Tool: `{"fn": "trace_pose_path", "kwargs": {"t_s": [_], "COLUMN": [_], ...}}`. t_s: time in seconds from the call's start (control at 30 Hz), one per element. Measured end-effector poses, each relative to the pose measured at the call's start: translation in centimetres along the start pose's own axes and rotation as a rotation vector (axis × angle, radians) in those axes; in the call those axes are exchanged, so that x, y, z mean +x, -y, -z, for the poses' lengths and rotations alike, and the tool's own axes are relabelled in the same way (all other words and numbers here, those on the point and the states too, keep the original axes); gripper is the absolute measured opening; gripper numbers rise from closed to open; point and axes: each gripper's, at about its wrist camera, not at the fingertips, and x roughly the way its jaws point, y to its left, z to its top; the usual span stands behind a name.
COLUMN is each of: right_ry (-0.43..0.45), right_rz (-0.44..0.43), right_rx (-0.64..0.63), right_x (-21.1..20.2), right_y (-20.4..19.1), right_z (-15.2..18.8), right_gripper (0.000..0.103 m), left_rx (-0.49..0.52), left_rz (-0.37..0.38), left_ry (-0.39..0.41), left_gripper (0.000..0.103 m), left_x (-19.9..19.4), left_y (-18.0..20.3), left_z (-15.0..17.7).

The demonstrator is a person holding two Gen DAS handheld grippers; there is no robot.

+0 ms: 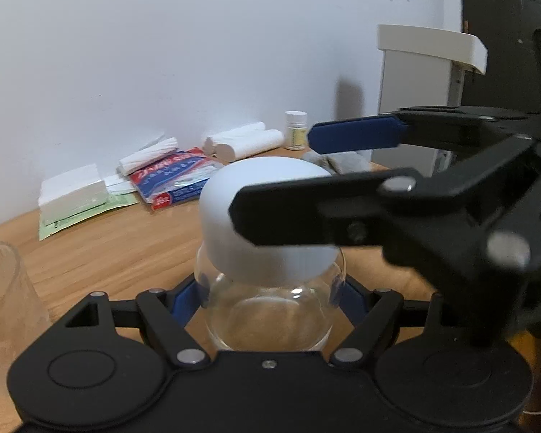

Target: Unscrew bottle cap and pour

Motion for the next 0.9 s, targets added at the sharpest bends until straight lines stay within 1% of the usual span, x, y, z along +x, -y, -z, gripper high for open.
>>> {"fn": "trace_pose_path", "kwargs": {"t_s": [0.1,0.2,0.27,0.33,0.37,0.4,0.43,0.53,0.63,0.7,0.73,0.8,0.87,0.9], "right_ry": [-0.032,-0.051,-0.080,-0.100,-0.115,-0.127,-0.136,-0.142,-0.138,-0.127,-0.117,-0.088,-0.072,-0.077], "right_rz": [0.042,0.032,0.051,0.051,0.053,0.057,0.066,0.076,0.066,0.037,0.005,-0.082,-0.217,-0.271], "right_rx": [-0.007,-0.029,-0.056,-0.034,-0.015,-0.002,0.003,0.002,-0.001,-0.015,-0.023,-0.032,-0.018,-0.036], "right_x": [0.1,0.4,1.0,1.5,1.8,2.0,2.2,2.1,1.8,1.7,1.7,1.5,1.9,2.2], "right_y": [-0.9,-1.8,-2.5,-2.4,-2.4,-2.5,-2.5,-2.4,-2.2,-1.8,-1.4,-0.1,1.8,2.5], "right_z": [-0.5,-0.8,-0.9,-0.9,-0.9,-0.9,-0.8,-0.7,-0.5,-0.3,-0.1,0.3,0.5,0.4], "right_gripper": [0.090,0.090,0.087,0.087,0.085,0.080,0.070,0.069,0.069,0.069,0.069,0.069,0.069,0.069], "left_rx": [-0.011,-0.028,-0.034,-0.036,-0.036,-0.035,-0.034,-0.024,0.007,0.014,0.013,0.019,0.034,0.037], "left_rz": [-0.021,-0.038,-0.043,-0.046,-0.048,-0.048,-0.046,-0.037,-0.025,-0.011,0.001,0.018,0.036,0.042], "left_ry": [0.005,0.003,0.001,-0.003,-0.004,-0.005,-0.005,0.000,0.002,-0.004,-0.007,-0.010,-0.011,-0.013], "left_gripper": [0.078,0.079,0.079,0.079,0.079,0.079,0.079,0.079,0.079,0.079,0.079,0.079,0.079,0.079], "left_x": [0.0,0.0,0.1,0.1,0.1,0.1,0.1,0.2,0.2,0.1,0.1,0.0,0.0,0.0], "left_y": [0.2,0.4,0.4,0.5,0.4,0.4,0.4,0.3,0.2,-0.1,-0.3,-0.7,-0.9,-1.0], "left_z": [0.0,-0.1,-0.1,-0.2,-0.2,-0.2,-0.2,-0.1,0.0,-0.1,-0.1,-0.1,0.0,0.0]}}
